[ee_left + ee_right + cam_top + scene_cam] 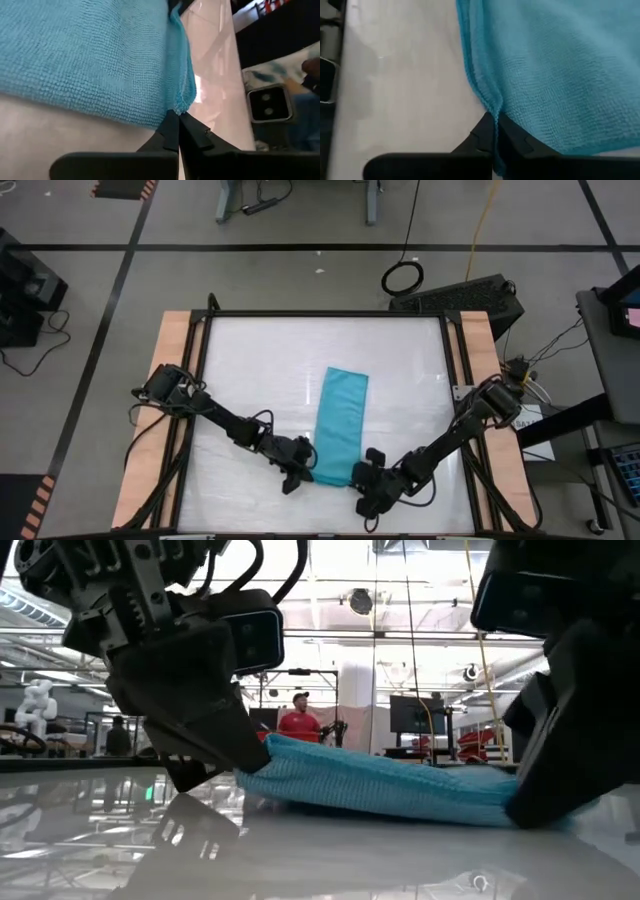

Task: Roll towel
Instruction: Roll the blue microfiber towel

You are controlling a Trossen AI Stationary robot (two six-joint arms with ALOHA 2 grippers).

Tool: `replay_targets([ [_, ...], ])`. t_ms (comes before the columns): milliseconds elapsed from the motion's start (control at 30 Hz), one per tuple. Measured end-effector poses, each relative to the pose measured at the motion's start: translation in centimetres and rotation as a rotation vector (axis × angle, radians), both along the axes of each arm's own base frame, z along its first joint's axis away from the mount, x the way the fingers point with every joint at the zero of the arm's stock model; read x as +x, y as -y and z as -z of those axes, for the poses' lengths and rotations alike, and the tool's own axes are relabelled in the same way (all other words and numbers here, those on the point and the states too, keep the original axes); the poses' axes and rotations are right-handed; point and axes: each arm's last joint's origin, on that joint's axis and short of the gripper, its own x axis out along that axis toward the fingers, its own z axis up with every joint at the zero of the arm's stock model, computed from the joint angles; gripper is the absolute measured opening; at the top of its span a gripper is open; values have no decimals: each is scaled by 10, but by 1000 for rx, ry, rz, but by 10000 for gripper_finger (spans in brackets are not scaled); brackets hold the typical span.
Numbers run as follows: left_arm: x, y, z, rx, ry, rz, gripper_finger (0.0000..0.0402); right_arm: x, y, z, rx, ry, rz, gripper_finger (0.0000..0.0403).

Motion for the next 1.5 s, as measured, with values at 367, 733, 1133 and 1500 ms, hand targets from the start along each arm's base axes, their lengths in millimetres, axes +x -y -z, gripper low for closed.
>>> replay_targets([
  [367,3,-5,-3,-260,-164,-83,0,15,17,-16,370,-140,89,1],
  [733,0,-9,2,-301,-275,-98,0,26,41,-39,507,-147,158,0],
  [1133,-4,-11,8,-282,-367,-135,3,9,61,-7,700,-145,280,0],
  [1500,2,-9,2,-197,-240,-70,40,6,64,-3,729,-186,289,0],
])
